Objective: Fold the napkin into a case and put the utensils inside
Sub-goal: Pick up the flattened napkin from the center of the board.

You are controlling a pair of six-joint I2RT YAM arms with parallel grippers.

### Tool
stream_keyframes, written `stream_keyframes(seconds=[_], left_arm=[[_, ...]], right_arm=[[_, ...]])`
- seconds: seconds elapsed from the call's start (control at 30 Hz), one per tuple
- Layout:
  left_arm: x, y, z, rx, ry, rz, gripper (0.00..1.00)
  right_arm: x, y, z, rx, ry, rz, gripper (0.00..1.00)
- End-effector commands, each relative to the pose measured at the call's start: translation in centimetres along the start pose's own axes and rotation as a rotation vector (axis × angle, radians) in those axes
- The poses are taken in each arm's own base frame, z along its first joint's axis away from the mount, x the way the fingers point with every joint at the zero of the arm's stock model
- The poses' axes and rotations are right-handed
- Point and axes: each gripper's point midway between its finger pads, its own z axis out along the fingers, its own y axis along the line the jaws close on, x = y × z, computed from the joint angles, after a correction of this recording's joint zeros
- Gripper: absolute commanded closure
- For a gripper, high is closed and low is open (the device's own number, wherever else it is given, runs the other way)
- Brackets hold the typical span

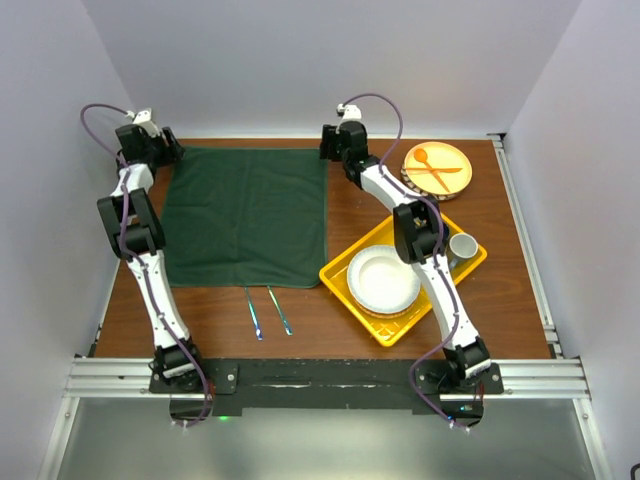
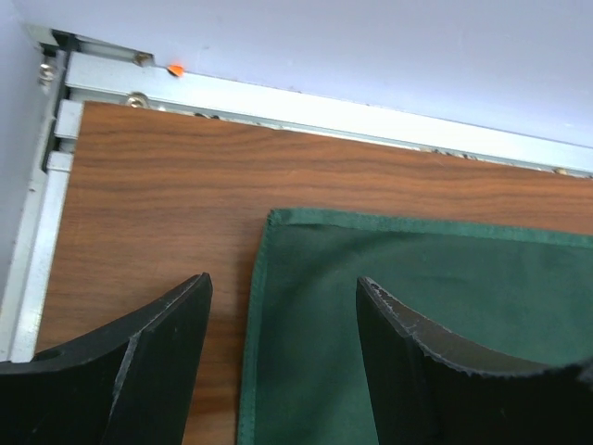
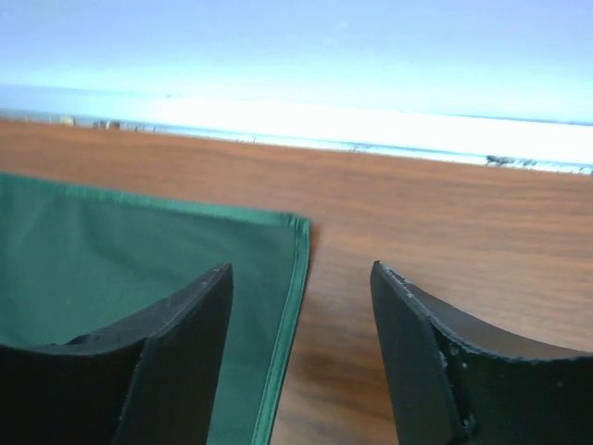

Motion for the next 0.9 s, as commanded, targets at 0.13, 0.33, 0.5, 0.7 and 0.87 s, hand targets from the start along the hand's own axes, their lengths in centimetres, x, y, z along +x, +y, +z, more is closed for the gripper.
stream_keyframes(seconds=[0.13,0.33,0.5,0.7,0.87], left_arm=[[-3.3,0.9,0.7,-0.044,-0.107,0.068,0.32],[-3.0,1.5,1.5,-0.063,-0.113,0.057,0.29],[-2.0,1.4,2.2,-0.063,-0.098,0.049,0.29],[-2.0,1.2,3.0,-0.041,-0.116,0.044,0.34],[-2.2,-0.1,3.2,0.017,-0.122,0.045,0.46]], right_arm=[[-2.8,-0.2,1.5,0.012,-0.133,0.084,0.40],[-2.7,-0.8,1.9,0.036,-0.133,0.137,0.44],[-2.0,-1.0,1.9,0.036,-0.108,0.171,0.52],[-1.9,-0.5,2.0,0.001,-0.106,0.169,0.65],[-2.3,0.4,2.0,-0.046,-0.120,0.154,0.71]])
